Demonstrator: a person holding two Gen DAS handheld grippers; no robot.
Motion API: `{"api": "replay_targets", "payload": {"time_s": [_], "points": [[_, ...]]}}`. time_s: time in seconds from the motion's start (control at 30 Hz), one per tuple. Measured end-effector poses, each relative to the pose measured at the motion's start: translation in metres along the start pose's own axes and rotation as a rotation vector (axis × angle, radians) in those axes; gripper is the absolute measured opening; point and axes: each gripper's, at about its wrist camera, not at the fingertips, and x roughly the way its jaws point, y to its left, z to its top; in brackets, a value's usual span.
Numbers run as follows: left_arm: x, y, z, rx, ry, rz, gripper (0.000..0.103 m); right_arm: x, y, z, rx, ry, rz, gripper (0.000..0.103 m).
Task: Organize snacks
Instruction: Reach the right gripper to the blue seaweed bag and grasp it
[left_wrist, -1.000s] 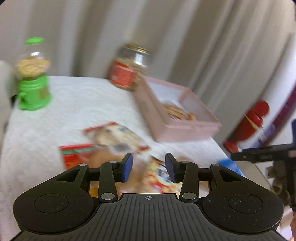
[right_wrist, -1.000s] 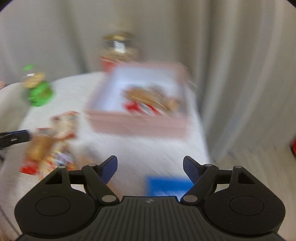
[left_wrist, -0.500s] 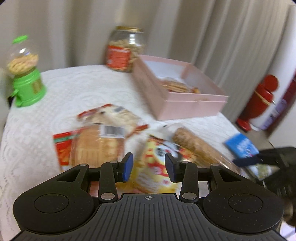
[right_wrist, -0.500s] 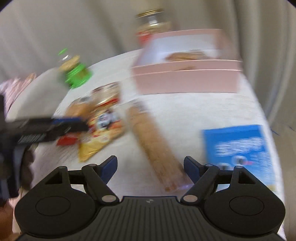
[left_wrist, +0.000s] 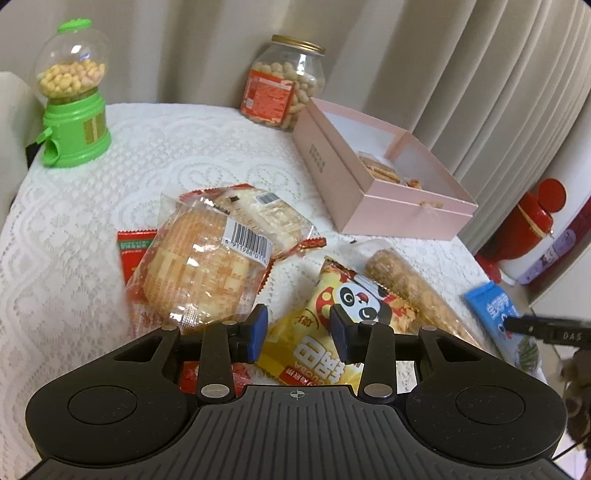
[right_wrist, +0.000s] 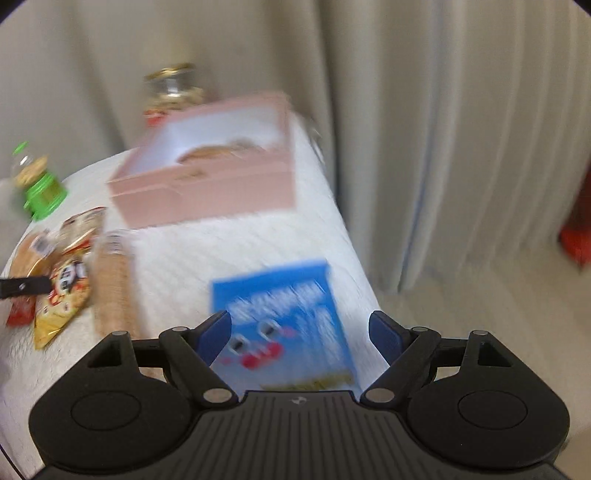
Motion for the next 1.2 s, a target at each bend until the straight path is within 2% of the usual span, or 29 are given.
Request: {"api": "replay_targets", "payload": {"time_s": [0.1, 0.2, 0.27, 0.4, 0.53, 0.63, 0.7, 0.83, 0.87, 1.0, 1.2], "points": [[-0.002, -0.001, -0.002, 0.000, 0.014, -0.014, 0.041, 0.003, 0.008, -0.007, 0.027, 0.021, 0.113, 0.082], [-0.003, -0.008, -0.007, 0.027, 0.045, -0.040, 0.041, 0.010, 0.037, -0.008, -0.046, 0.047, 0.211, 0.082], [-0.004, -0.016, -0.012, 0.055, 0.065, -0.058, 0.041, 0.010, 0.058, -0.008, -0.131, 0.023, 0.183, 0.082], [-0.006, -0.034, -0.023, 0.122, 0.095, -0.084, 0.041, 0.013, 0.095, -0.011, -0.297, -0.045, 0.043, 0.082], [-0.015, -0.035, -0.022, 0.121, 0.044, -0.021, 0.041, 0.012, 0.108, -0.016, -0.352, -0.064, -0.006, 0.082], [-0.032, -0.018, -0.014, 0.038, -0.009, -0.001, 0.041, 0.004, 0.104, -0.019, -0.356, -0.110, -0.030, 0.082], [-0.041, -0.005, -0.011, -0.007, -0.014, 0.033, 0.041, -0.001, 0.102, -0.018, -0.342, -0.147, -0.035, 0.082], [-0.047, 0.024, -0.015, -0.077, -0.028, 0.240, 0.041, 0.001, 0.096, -0.012, -0.299, -0.133, -0.010, 0.082], [-0.046, 0.031, -0.015, -0.097, -0.030, 0.269, 0.041, 0.004, 0.095, -0.012, -0.288, -0.124, -0.007, 0.082], [-0.038, 0.048, -0.015, -0.166, -0.033, 0.274, 0.041, 0.013, 0.098, -0.015, -0.262, -0.090, 0.006, 0.082], [-0.015, 0.038, 0.000, -0.102, -0.052, 0.264, 0.043, 0.012, 0.104, -0.021, -0.292, -0.102, -0.015, 0.082]]}}
